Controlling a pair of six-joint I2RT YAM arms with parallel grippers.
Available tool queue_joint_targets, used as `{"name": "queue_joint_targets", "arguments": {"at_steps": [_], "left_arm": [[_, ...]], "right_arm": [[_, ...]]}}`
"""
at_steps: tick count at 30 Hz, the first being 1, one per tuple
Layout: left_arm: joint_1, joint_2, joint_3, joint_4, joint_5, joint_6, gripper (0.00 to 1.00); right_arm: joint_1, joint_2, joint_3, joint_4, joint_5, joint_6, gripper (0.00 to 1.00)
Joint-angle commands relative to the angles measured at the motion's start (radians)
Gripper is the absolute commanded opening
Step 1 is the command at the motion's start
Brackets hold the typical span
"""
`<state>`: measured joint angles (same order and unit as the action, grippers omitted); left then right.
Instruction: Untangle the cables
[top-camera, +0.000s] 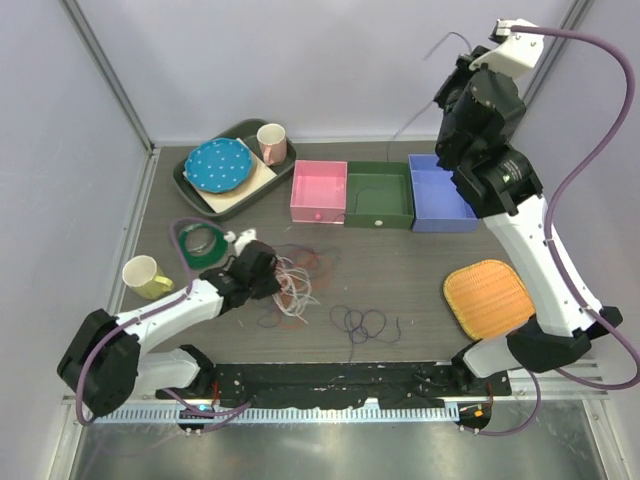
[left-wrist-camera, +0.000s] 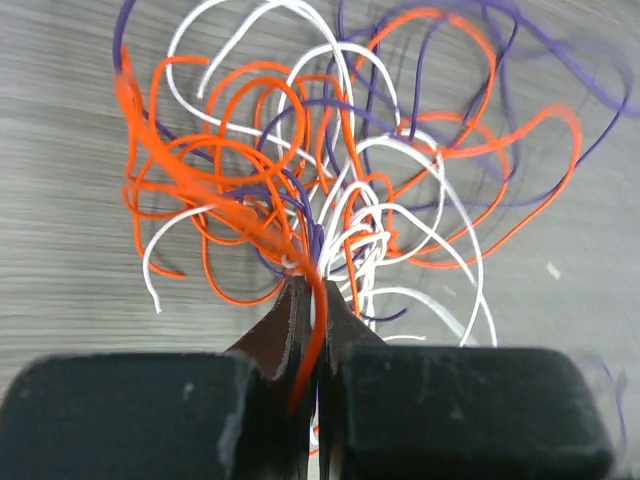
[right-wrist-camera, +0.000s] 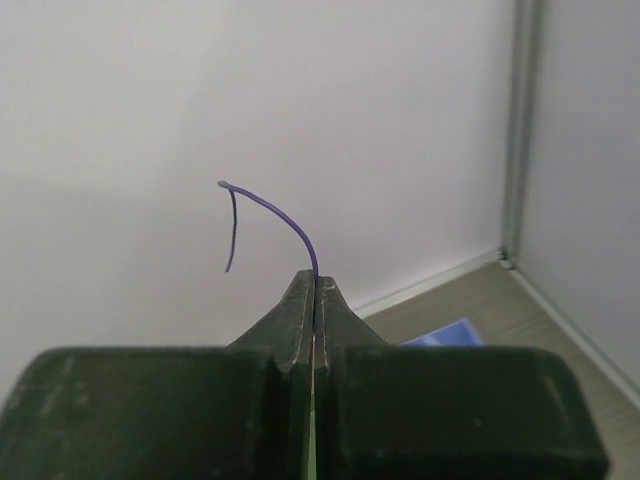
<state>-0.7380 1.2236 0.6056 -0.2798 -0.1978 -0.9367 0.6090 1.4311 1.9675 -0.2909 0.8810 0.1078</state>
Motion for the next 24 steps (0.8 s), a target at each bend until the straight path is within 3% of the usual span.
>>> {"name": "queue_joint_targets", "arguments": {"at_steps": [1,5,13,18,20,24], "left_arm": [[0.130,-0.071,-0.069,-0.130,-0.098,-0.037,0.00],[0.161,-0.078,-0.047,-0.205,-0.152,-0.050,0.00],[0.186,-0.058,-0.050,-0.222,-0.155,-0.040,0.00],[0.189,-0.053,-0.043,-0.248,-0.173,-0.039,0.00],[0.189,-0.056,-0.040,-0.240,-0.151,-0.033,0.00],[0.187,-0.079,-0.061,-0.118,-0.011,0.021,0.00]], "right_arm": [[-0.121,-0.009,0.059,-0.002,0.107,-0.080,0.01],[-0.218,0.031,0.141,-0.011,0.102,-0.100,0.01],[-0.391,0.186,0.399,-0.013,0.236,-0.264,0.01],[-0.430,0.267,0.574,0.015,0.257,-0.379,0.01],[-0.430,0.261,0.577,0.075,0.250,-0.434,0.01],[-0.430,0.178,0.423,0.070,0.050,-0.384,0.01]]}}
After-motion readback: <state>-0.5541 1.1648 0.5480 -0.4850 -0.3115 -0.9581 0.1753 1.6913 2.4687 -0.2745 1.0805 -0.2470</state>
